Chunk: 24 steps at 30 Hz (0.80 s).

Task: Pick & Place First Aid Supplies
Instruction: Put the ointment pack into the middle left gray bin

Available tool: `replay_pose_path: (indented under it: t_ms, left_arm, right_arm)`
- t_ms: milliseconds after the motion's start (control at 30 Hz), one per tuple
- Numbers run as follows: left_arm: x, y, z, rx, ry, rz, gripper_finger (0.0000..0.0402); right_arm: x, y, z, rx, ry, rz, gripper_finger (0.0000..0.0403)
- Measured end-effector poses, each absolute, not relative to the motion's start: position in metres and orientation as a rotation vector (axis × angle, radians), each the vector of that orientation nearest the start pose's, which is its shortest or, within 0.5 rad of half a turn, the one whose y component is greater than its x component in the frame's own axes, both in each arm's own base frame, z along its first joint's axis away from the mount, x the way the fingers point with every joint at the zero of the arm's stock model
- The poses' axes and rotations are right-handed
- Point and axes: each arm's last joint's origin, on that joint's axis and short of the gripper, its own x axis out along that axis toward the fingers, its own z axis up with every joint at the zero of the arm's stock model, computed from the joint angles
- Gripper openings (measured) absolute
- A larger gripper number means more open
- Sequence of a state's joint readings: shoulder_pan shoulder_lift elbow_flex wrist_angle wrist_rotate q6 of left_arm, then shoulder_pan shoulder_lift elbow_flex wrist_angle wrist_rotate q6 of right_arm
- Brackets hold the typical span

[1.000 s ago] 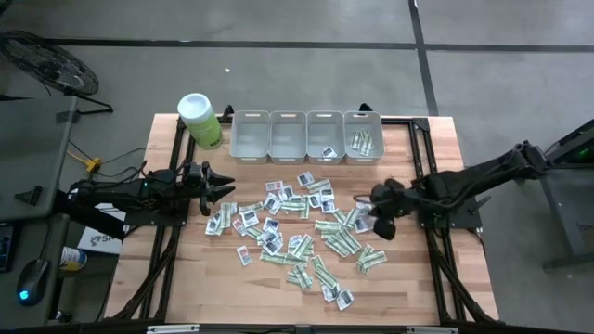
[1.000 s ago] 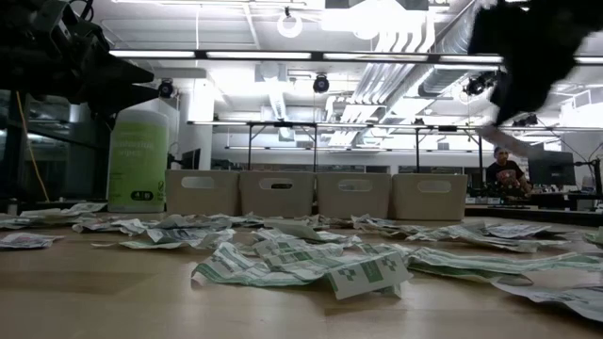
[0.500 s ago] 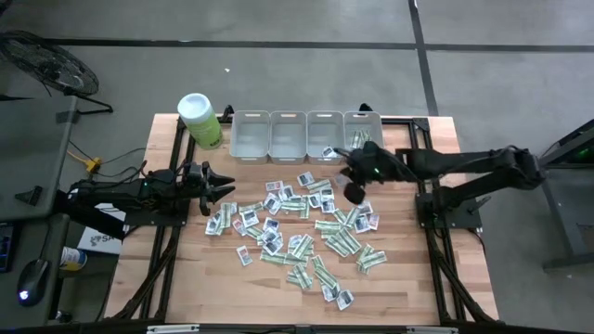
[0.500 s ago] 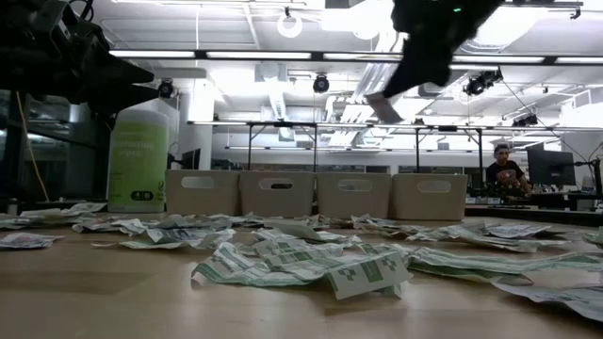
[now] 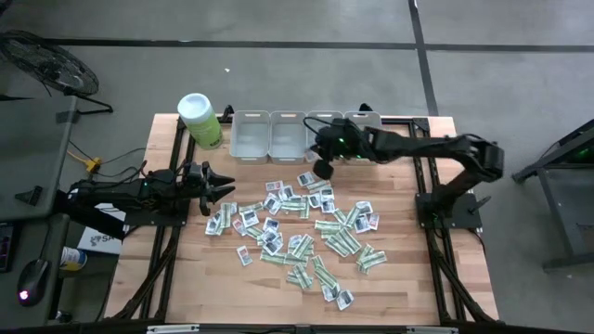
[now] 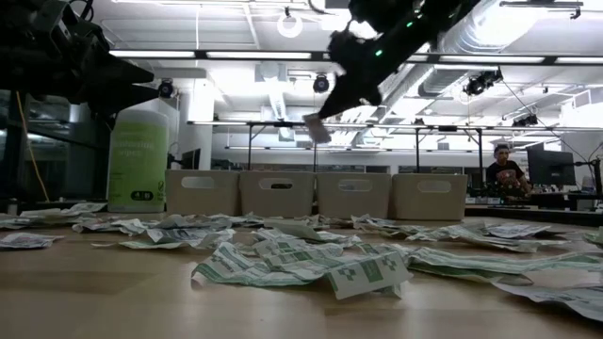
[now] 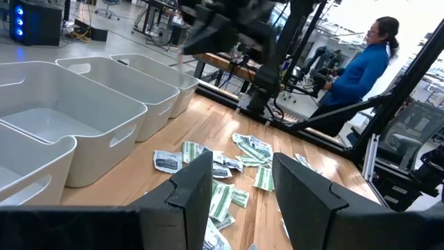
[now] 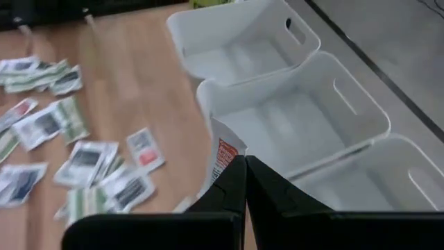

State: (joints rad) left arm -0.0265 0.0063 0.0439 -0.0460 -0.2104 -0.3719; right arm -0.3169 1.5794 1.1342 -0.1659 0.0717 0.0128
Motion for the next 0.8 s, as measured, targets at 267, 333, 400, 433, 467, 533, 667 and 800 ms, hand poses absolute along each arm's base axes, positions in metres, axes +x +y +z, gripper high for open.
replay_pose_path:
  t_ms: [267, 333, 400, 433, 467, 533, 667, 800]
  left_arm:
    - [0.095, 0.004, 0.174, -0.37, -0.026, 0.183, 0.015]
    - [0.095, 0.004, 0.173, -0.37, -0.026, 0.183, 0.015]
    - [0.095, 0.004, 0.174, -0.37, -0.026, 0.183, 0.015]
    - [0.095, 0.004, 0.174, -0.37, -0.026, 0.183, 0.015]
    - [0.095, 0.004, 0.174, -0.37, -0.026, 0.183, 0.015]
    - [0.095, 0.004, 0.173, -0.37, -0.026, 0.183, 0.015]
    - [0.095, 0.004, 0.174, -0.37, -0.026, 0.183, 0.015]
    - [0.095, 0.004, 0.174, -0.37, -0.026, 0.183, 0.015]
  right_arm:
    - [0.359, -0.148, 0.241, 0.139, 0.534, -0.438, 0.0]
    - [0.363, -0.155, 0.237, 0.178, 0.516, -0.454, 0.0]
    - [0.365, -0.161, 0.232, 0.222, 0.498, -0.464, 0.0]
    - [0.365, -0.163, 0.23, 0.248, 0.488, -0.471, 0.0]
    - [0.365, -0.166, 0.228, 0.271, 0.482, -0.48, 0.0]
    - [0.366, -0.171, 0.223, 0.307, 0.474, -0.496, 0.0]
    - [0.367, -0.177, 0.213, 0.392, 0.479, -0.509, 0.0]
    - [0.368, -0.18, 0.201, 0.461, 0.5, -0.502, 0.0]
